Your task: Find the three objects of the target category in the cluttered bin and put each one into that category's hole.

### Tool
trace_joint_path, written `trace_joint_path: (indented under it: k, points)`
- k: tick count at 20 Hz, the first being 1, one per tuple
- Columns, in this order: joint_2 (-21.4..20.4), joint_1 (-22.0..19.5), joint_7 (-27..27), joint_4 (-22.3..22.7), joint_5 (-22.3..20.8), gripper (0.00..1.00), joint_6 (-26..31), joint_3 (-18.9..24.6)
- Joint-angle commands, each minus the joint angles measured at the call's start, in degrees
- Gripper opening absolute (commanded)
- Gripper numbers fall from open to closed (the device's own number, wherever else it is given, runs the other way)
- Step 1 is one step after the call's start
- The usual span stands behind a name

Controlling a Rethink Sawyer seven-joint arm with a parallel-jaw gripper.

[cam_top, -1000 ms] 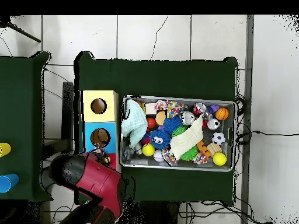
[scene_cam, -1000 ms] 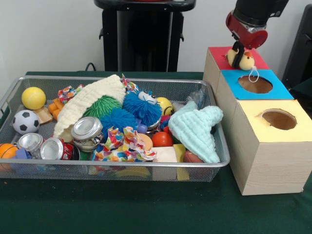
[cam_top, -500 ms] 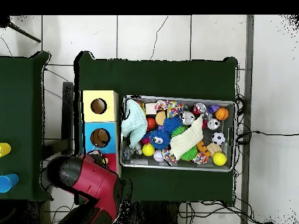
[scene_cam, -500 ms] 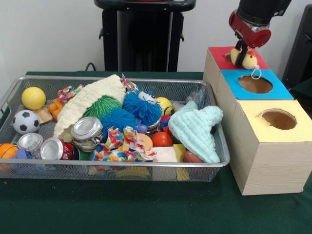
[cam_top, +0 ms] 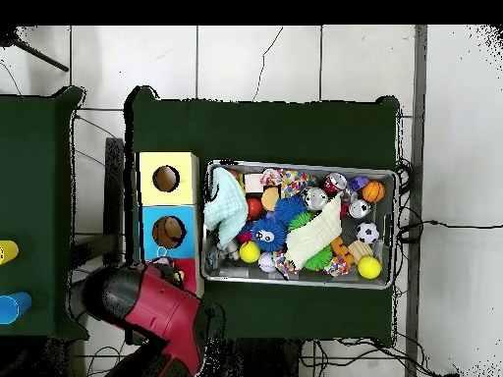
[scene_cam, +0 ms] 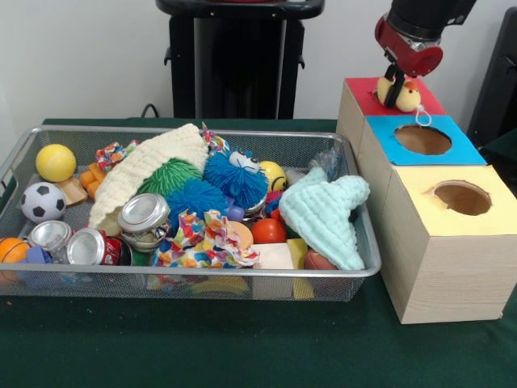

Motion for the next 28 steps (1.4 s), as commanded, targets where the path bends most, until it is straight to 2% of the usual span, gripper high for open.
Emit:
trace_joint_path:
  k: [1,8,9,16,17,18,21,22,26,28]
  points:
    - [0.45,-0.21,14.96,5.94,0.73,0.0,-1.04,4.33]
    - [0.44,0.15,14.49,6.28,-0.11,0.0,-0.73,3.92]
    - [0.56,0.19,14.5,6.14,-0.31,1.0,-0.62,3.72]
    - [-0.59,-0.74,13.41,6.41,0.4,1.0,-1.34,4.87]
    - [-0.45,-0.33,14.48,6.03,0.17,1.0,-0.31,4.25]
    - [-0.1,0.72,18.42,5.42,1.11,1.0,1.6,3.65]
    - [-0.11,1.08,18.41,4.25,-0.46,1.0,3.75,2.06]
    - [-0.73,1.06,18.67,3.56,-1.25,1.0,6.07,1.14]
    - [-4.93,-0.77,15.45,1.1,-5.14,1.0,14.03,-3.07]
    - [-6.4,-1.63,13.7,0.13,-6.53,1.0,15.89,-4.69]
